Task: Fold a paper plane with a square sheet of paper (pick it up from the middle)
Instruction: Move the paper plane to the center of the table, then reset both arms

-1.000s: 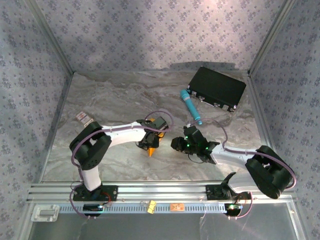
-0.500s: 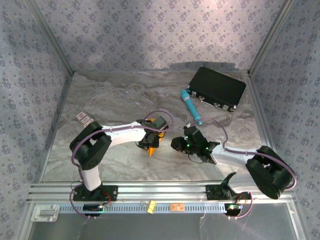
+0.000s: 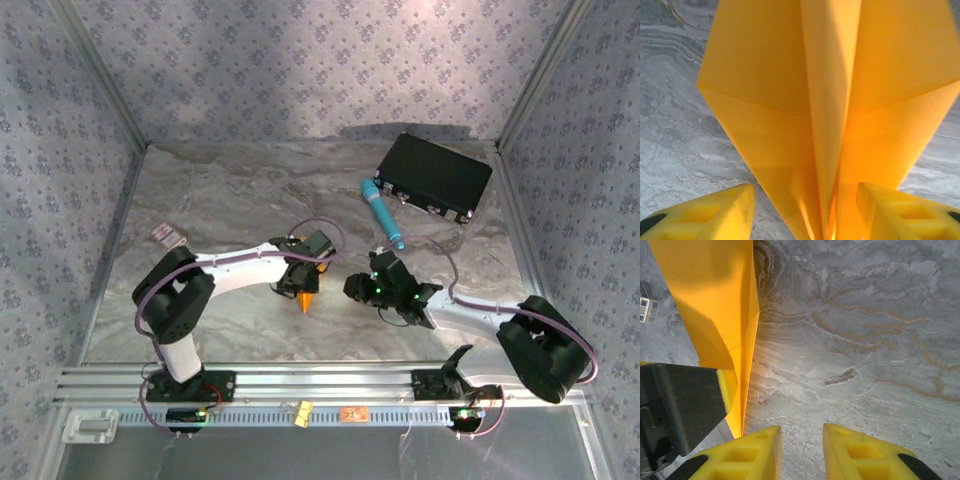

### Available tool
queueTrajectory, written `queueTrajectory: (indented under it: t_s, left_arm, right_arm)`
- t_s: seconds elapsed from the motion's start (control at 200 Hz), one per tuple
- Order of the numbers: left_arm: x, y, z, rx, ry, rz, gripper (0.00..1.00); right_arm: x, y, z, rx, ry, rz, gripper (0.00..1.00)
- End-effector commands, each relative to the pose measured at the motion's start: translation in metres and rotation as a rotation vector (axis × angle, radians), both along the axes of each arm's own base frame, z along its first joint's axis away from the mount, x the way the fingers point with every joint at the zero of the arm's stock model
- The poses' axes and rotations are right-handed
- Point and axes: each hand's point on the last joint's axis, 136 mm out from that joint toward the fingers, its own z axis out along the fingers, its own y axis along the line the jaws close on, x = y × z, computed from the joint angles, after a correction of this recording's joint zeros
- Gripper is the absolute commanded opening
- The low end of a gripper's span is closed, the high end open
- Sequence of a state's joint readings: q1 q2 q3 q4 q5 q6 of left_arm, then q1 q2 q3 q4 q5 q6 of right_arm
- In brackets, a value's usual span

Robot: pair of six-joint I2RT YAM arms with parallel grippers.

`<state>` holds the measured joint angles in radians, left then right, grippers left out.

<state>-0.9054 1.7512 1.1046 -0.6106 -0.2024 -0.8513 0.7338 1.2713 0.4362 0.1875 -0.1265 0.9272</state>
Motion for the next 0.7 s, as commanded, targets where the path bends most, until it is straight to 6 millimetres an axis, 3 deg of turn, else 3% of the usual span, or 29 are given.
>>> queueTrajectory:
  t_s: [0.0,0.165,0.29,0.375,0.43,0.495,0.58,0.695]
  left_arm:
    - [0.002,-0.006,0.026,-0.041,-0.036,0.005,0.57]
    - [0.001,-0.001,0.041,-0.056,-0.064,0.005,0.59]
    - [0.006,0.008,0.065,-0.073,-0.151,0.007,0.63]
    - [0.013,0.022,0.084,-0.075,-0.238,0.006,0.7]
    - [0.019,0.037,0.097,-0.069,-0.301,0.023,0.8]
    - [0.026,0.059,0.107,-0.073,-0.356,0.054,0.99]
    - [0.035,0.096,0.111,-0.078,-0.402,0.129,1.0]
    - [0.046,0.149,0.111,-0.037,-0.461,0.228,1.0]
  right_arm:
    - [0.003,-0.007,0.004,-0.027,-0.013,-0.012,0.29]
    - [0.005,-0.011,0.01,-0.035,-0.022,-0.013,0.29]
    - [0.009,-0.019,0.018,-0.064,-0.052,-0.024,0.29]
    - [0.016,-0.031,0.036,-0.12,-0.125,-0.043,0.31]
    - [0.019,-0.045,0.05,-0.195,-0.184,-0.057,0.4]
    - [0.028,-0.069,0.073,-0.279,-0.253,-0.135,0.61]
    - [0.035,-0.106,0.095,-0.415,-0.323,-0.231,0.76]
    - [0.049,-0.162,0.115,-0.641,-0.415,-0.366,0.79]
